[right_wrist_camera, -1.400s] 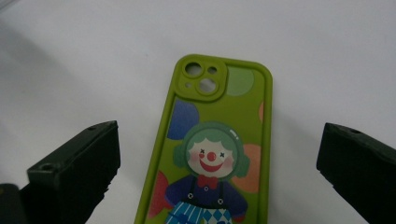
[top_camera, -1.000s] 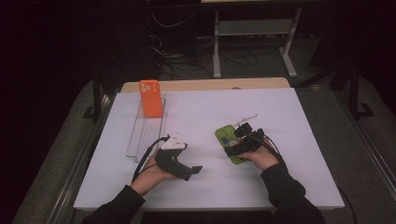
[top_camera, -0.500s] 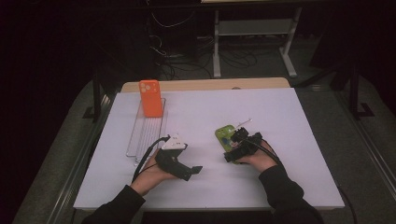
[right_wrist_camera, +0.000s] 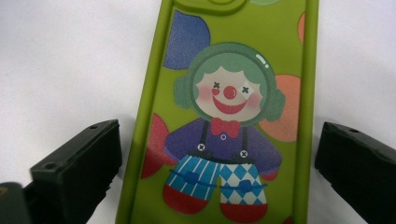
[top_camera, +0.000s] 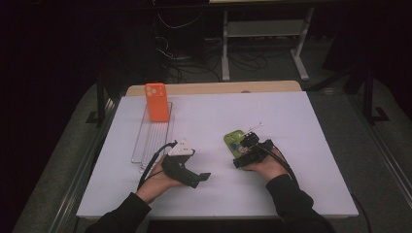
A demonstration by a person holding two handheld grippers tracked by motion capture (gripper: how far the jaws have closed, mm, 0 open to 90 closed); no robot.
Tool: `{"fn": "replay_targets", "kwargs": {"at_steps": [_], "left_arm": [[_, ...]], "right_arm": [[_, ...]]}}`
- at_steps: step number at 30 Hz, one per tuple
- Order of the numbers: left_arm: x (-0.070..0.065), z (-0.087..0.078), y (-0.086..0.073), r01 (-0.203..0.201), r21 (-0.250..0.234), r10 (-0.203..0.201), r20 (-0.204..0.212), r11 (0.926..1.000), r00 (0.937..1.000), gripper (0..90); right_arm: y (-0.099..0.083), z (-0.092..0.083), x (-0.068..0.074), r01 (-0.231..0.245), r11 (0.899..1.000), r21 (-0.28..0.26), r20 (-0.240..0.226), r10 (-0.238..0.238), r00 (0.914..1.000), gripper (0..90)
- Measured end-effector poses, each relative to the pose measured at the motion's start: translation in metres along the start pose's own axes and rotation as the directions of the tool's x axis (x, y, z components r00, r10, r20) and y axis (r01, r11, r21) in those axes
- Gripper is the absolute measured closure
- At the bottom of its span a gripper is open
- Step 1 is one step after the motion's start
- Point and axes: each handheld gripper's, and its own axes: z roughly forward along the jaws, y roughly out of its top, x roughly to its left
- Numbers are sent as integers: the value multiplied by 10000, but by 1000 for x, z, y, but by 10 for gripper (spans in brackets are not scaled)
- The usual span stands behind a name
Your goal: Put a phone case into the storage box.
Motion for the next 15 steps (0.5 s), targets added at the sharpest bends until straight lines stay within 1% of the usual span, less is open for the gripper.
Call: {"fn": "replay_targets", "kwargs": {"at_steps": [4,6,7,8,11,12,15], "left_arm": [[0,0,0,47,-29,-47,13,10000,10000,0],[0,0,0,54,-25,-54,11,10000,10000,0],[-1,0,0,144,-25,-144,10,9999,9999,0],[0,0,0,52,-28,-52,12,10000,10000,0],[-1,1,0,86,-13,-86,3,10000,10000,0],[-2,1,0,237,-12,-237,0,9997,9997,0],[-1,1,0,186,-14,-186,-3,9998,9998,0]], "right_arm": [[0,-1,1,-56,10000,30,-1,56,10000,40],[0,-3,1,4,10000,2,-10,-4,10000,67],[0,-3,1,-44,10000,-35,-49,44,10000,87],[0,-4,1,-28,10000,-45,-36,28,10000,103],[0,-4,0,-66,10000,-61,-4,66,10000,115],[0,-4,0,-58,10000,-53,13,59,10000,115],[0,-4,0,-72,10000,-40,46,73,10000,123]]}}
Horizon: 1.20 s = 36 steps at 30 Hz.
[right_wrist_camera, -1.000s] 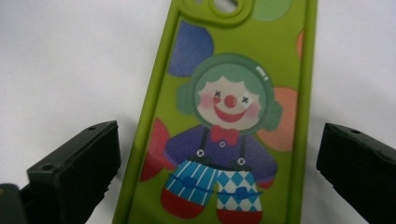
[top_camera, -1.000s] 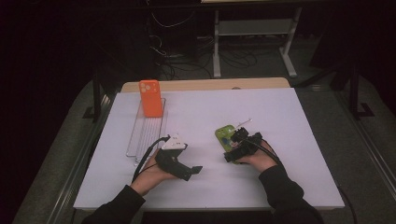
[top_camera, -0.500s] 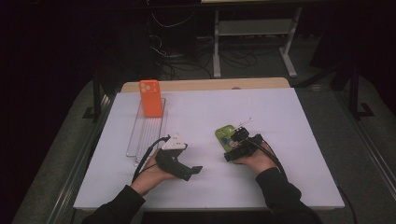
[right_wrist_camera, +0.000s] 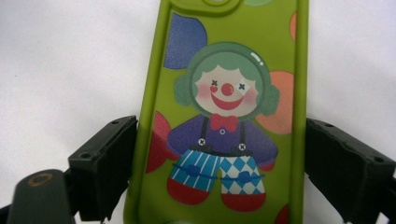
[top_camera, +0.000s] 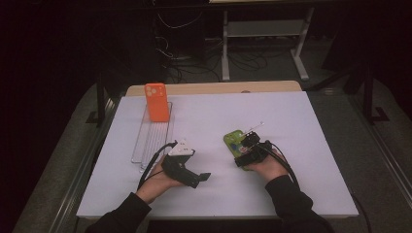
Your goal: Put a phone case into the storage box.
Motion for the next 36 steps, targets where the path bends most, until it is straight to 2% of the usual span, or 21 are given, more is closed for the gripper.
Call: {"fn": "replay_targets", "kwargs": {"at_steps": [4,8,9,10,15,17,18,20,22,25,27,31,35,36], "left_arm": [[0,0,0,29,-12,-29,-7,10000,10000,0],[1,-1,0,-178,16,178,-6,9998,9998,0],[0,-1,0,60,-9,-60,5,10000,10000,0],[0,-1,1,-14,20,14,-17,10000,10000,0],[0,-1,2,24,-26,-24,-7,10000,10000,0],[1,-1,3,-217,33,217,-44,9998,9998,0],[-1,-1,3,-67,-1,67,-9,10000,10000,0],[0,-1,5,-163,94,163,-14,9998,9999,0],[0,-1,6,-208,144,208,7,9997,9998,0],[3,-3,9,-336,239,336,24,9992,9994,0],[5,-4,11,-383,216,382,52,9990,9993,0],[11,-10,17,-497,332,491,167,9982,9987,0],[17,-19,25,-854,461,839,342,9953,9959,0],[20,-21,27,-984,415,967,399,9943,9945,0]], "right_arm": [[2,-1,0,-81,9999,115,79,80,9999,141],[2,-1,-1,-162,9998,144,1,162,9999,148],[2,-1,-1,-133,9998,150,-30,134,9999,149],[2,-1,-2,-104,9998,144,-45,105,9999,150],[2,-3,-7,-123,9998,138,-441,129,9989,151],[3,-5,-9,-48,9999,119,-598,55,9982,152],[3,-7,-10,-9,10000,92,-631,15,9980,152],[3,-11,-12,124,9999,49,-706,-120,9974,152],[4,-15,-14,423,9991,-85,-697,-428,9966,153],[5,-20,-18,757,9967,-296,-1035,-783,9915,152],[5,-22,-21,1198,9921,-374,-1186,-1234,9852,152],[7,-27,-22,2325,9712,-530,-1518,-2379,9593,152],[9,-36,-22,3278,9406,-888,-1933,-3391,9207,152],[10,-37,-23,3610,9268,-1031,-1976,-3748,9058,152]]}}
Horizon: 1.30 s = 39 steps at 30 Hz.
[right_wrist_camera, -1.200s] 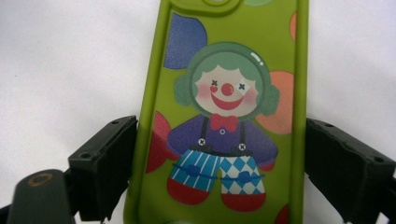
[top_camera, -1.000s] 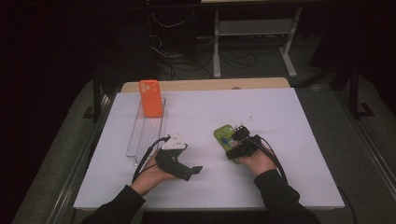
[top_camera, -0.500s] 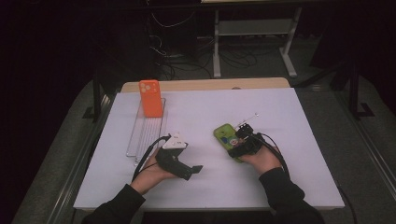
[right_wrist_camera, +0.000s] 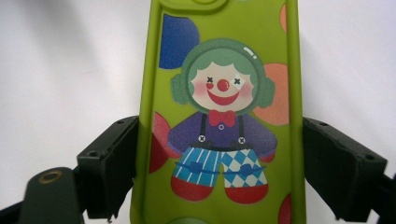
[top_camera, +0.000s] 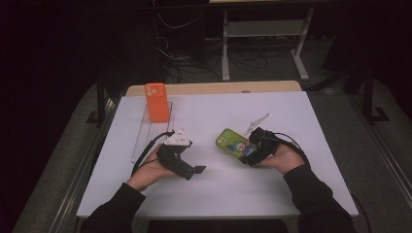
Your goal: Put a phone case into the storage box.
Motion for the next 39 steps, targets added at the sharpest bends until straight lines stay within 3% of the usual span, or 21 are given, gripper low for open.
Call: {"fn": "replay_targets", "kwargs": {"at_steps": [3,10,14,18,25,30,34,36,38,39], "left_arm": [[5,-6,4,-327,26,326,222,9995,9992,0],[12,-11,16,-1251,170,1237,649,9920,9902,0],[17,-13,22,-1785,270,1755,889,9836,9805,0],[23,-14,28,-1924,185,1887,1240,9811,9742,0],[28,-9,33,-2357,277,2264,1898,9714,9554,0],[24,-1,36,-2784,489,2592,2410,9592,9353,0],[18,8,37,-3044,706,2754,2710,9499,9223,0],[16,12,38,-3267,823,2929,2797,9415,9143,0],[14,16,37,-3294,969,2918,2802,9392,9145,0],[13,17,37,-3454,1025,3060,2804,9328,9098,0]], "right_arm": [[1,-2,3,827,9965,90,-124,-826,9965,152],[6,0,8,1822,9833,-23,-751,-1818,9805,152],[11,-1,12,2411,9704,-154,-1068,-2414,9645,152],[18,0,17,2952,9551,-251,-1319,-2959,9461,152],[32,-1,28,3787,9251,-295,-1775,-3777,9088,151],[40,-4,34,4107,9108,-415,-2059,-4100,8885,152],[45,-6,38,4248,9043,-428,-2167,-4235,8796,151],[47,-7,39,4280,9028,-425,-2211,-4263,8771,151],[48,-8,40,4331,9001,-479,-2256,-4322,8731,151],[49,-8,41,4335,8997,-505,-2294,-4329,8717,151]]}}
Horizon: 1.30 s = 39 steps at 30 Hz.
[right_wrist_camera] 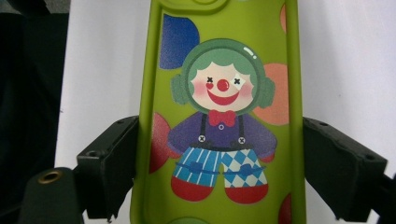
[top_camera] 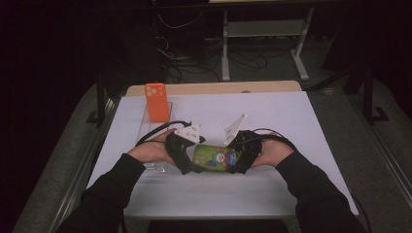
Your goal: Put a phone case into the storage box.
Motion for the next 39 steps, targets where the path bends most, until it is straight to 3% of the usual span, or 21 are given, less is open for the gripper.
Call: {"fn": "replay_targets", "kwargs": {"at_steps": [12,22,30,34,36,38,39], "left_arm": [[-3,14,1,-151,510,140,207,9986,9997,12],[-2,13,1,-55,432,47,186,9991,9998,112],[-3,14,1,-215,563,197,322,9982,9993,145],[-3,13,1,-191,524,171,386,9984,9991,156],[-5,13,2,-127,554,99,511,9984,9986,158],[-6,14,2,-133,681,99,497,9976,9987,158],[-6,16,1,-67,697,36,441,9975,9990,158]], "right_arm": [[7,-1,3,168,9998,-77,-113,-169,9998,151],[11,0,3,318,9995,-84,-205,-319,9993,151],[11,1,4,355,9994,-18,-308,-355,9989,149],[10,-1,6,463,9989,-88,-212,-465,9987,146],[9,-2,8,233,9997,-70,-412,-235,9989,143],[7,0,7,495,9985,-247,-448,-506,9977,135],[6,0,10,343,9993,-136,-405,-348,9986,117]]}}
